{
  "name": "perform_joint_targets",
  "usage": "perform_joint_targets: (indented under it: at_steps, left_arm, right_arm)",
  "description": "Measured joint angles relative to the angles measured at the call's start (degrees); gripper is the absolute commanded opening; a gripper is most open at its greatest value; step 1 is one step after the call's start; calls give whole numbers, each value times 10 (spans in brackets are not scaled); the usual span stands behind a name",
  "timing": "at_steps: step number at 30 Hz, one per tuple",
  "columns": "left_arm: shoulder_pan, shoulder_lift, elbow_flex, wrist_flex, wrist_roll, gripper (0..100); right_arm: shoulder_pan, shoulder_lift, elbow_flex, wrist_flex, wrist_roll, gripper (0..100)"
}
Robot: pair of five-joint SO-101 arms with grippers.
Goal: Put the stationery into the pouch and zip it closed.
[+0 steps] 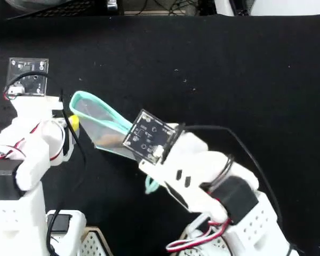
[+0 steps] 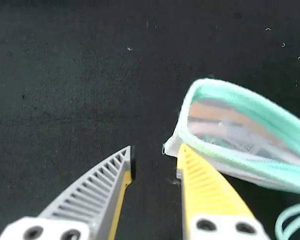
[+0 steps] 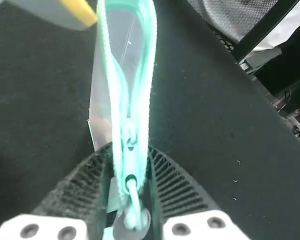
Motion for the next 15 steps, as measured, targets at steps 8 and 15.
perform_joint_targets:
  at_steps: [8,15]
  left_arm:
    - [1,-3,-119,38,1,162]
    - [1,-7,-70,6,1,162]
  right_arm:
    - [-2,-12,25,-5,-1,13]
    - [-2,-12,25,-5,-1,13]
